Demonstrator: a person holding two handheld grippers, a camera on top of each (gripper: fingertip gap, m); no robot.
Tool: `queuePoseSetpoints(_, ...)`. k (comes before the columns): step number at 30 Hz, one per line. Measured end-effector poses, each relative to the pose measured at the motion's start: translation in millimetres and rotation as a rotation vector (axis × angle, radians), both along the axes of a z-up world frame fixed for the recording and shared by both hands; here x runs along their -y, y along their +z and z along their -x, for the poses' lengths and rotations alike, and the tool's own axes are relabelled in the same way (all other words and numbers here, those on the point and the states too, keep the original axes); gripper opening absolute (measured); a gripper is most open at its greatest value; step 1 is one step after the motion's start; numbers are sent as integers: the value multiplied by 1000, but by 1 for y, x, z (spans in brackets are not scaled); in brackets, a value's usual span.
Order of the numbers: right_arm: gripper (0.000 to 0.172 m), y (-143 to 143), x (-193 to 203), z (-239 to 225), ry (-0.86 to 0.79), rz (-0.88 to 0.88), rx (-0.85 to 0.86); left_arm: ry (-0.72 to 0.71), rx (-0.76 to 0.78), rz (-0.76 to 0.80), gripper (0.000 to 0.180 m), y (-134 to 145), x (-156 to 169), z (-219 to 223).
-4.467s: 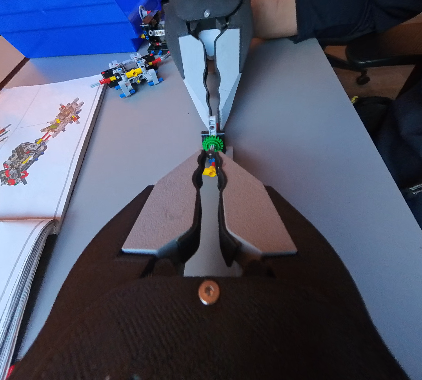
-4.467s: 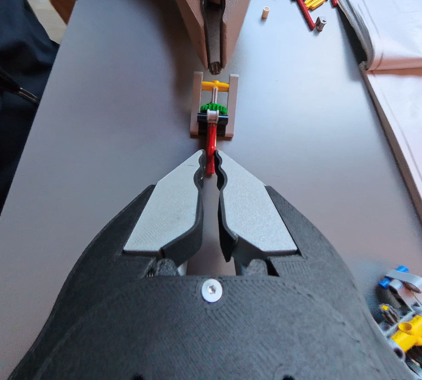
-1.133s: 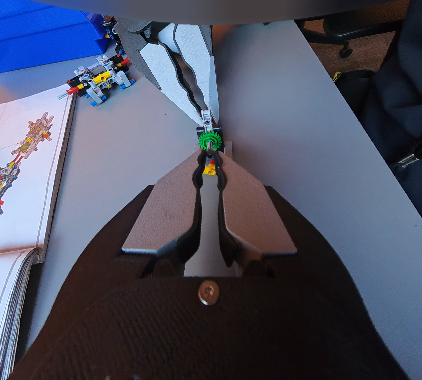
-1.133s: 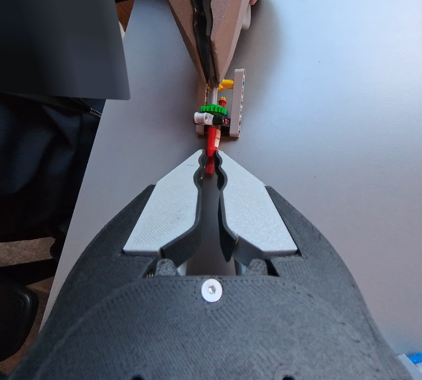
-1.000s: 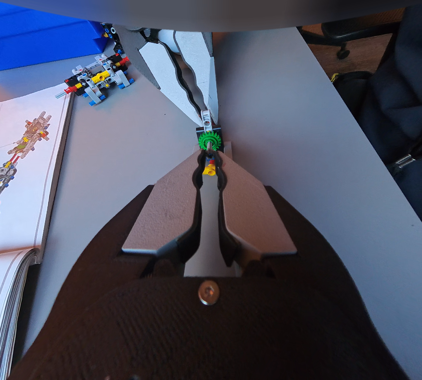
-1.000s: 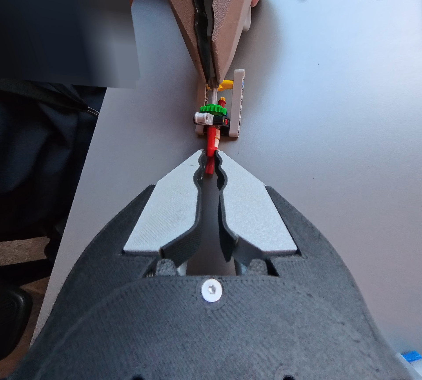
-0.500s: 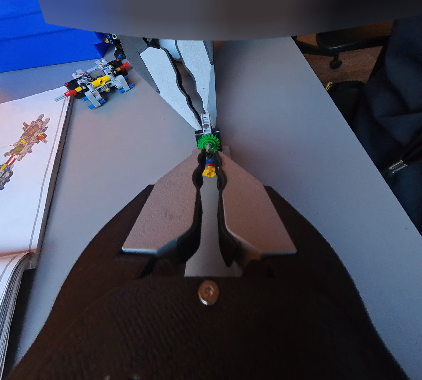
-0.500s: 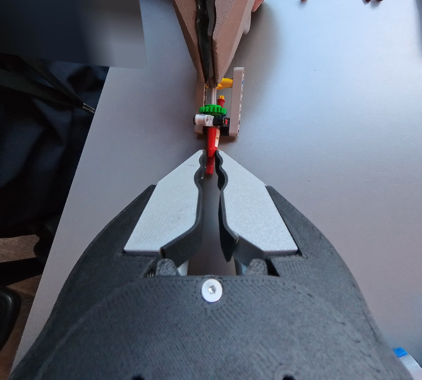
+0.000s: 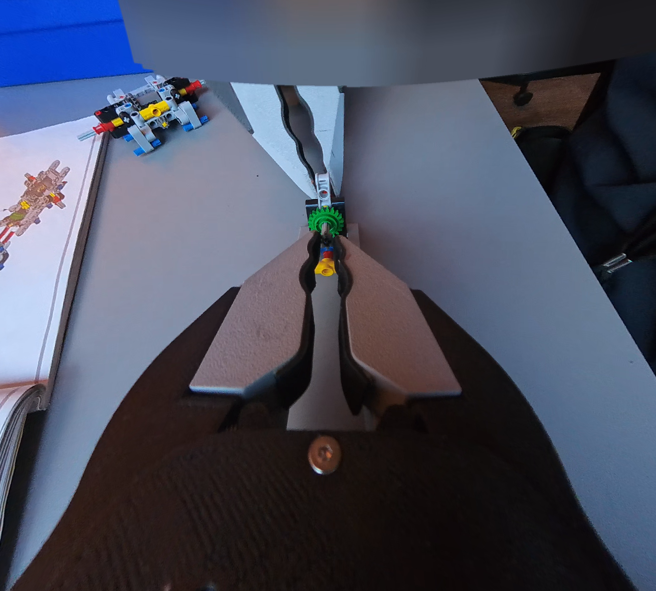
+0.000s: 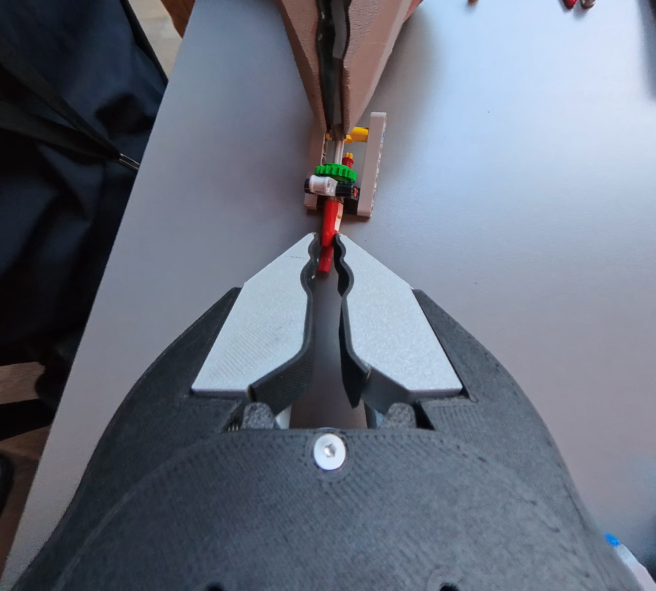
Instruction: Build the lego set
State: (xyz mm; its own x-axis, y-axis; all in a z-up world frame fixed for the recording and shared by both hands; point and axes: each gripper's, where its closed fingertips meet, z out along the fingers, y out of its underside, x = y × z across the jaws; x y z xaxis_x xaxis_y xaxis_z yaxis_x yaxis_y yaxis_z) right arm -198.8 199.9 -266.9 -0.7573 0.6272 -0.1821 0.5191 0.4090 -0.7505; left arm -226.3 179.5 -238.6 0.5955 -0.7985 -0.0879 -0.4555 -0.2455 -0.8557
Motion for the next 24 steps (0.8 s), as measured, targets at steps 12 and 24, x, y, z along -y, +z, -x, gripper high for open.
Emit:
queuePoseSetpoints(12,4,0,-1,4,12,-74,-94,-72,102,135,2,1,5,-3)
queuePoseSetpoints(24,4,-6,3,10,-2,-137,-108,-42,27,74,3,-4,1,-3)
